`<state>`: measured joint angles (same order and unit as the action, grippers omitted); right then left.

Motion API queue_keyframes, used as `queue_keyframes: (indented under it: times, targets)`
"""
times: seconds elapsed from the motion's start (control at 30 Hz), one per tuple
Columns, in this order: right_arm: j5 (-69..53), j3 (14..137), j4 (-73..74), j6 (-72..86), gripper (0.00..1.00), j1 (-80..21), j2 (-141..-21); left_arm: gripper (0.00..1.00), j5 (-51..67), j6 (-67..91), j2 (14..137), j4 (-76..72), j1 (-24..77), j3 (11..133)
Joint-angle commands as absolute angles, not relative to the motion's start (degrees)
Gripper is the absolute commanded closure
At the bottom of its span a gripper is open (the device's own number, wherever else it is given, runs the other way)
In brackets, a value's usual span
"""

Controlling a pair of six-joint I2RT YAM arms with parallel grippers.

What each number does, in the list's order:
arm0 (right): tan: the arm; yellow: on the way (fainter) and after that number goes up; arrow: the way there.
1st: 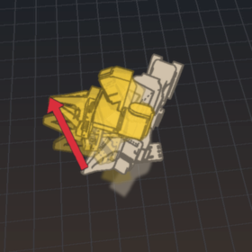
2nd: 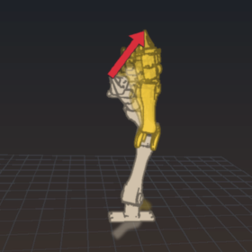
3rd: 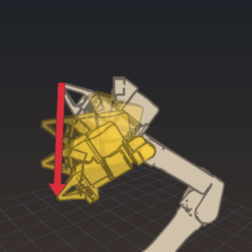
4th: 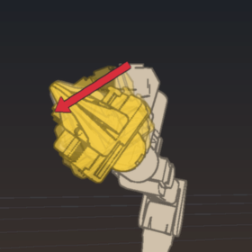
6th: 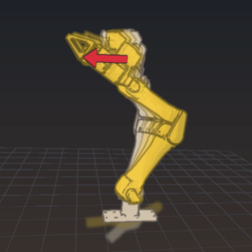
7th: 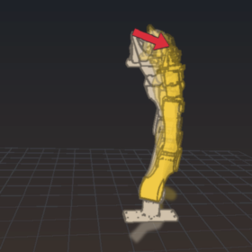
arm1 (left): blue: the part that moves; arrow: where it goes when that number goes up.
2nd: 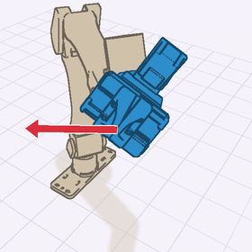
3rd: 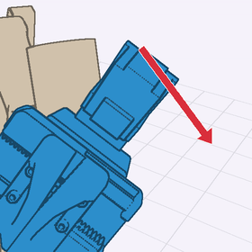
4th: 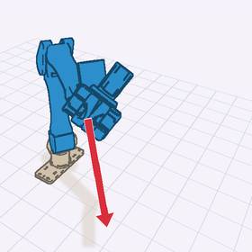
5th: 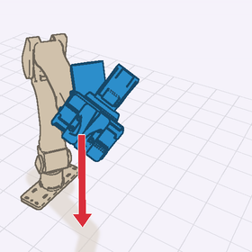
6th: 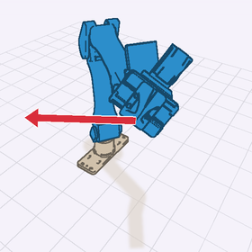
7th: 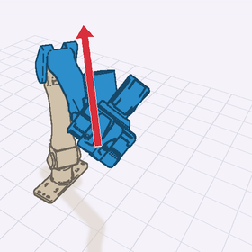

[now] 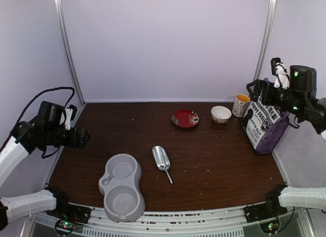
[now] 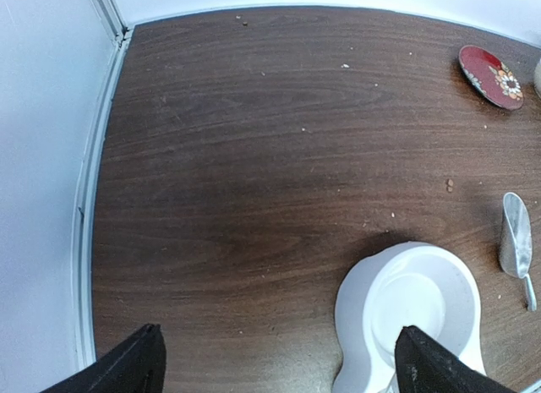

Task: Serve the pet food
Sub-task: Pick up the pet food bag from the corner of the board.

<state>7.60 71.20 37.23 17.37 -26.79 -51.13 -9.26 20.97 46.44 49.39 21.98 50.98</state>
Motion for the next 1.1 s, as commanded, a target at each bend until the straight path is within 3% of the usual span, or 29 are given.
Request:
queue_keyframes:
  times: [0.0, 0.23, 0.57, 1.07]
  targets:
    - [20.1, 78.6, 45.5, 10.5, 0.0, -26.7, -53.9, 0.02, -9.9, 21.3, 45.7, 47.3, 22.4, 50.6]
    - [19.2, 93.8, 55.9, 7.7, 0.0, -16.2, -66.7, 0.02, -8.9, 20.8, 45.9, 47.1, 22.4, 50.7]
    - [11.5, 105.8, 61.2, 9.1, 0.0, -1.5, -80.1, 0.02, -8.4, 20.6, 45.5, 46.9, 22.3, 50.6]
    - [0.6, 115.2, 64.8, 6.6, 0.04, 12.5, -96.1, 0.02, -8.1, 20.5, 45.4, 46.8, 22.3, 50.6]
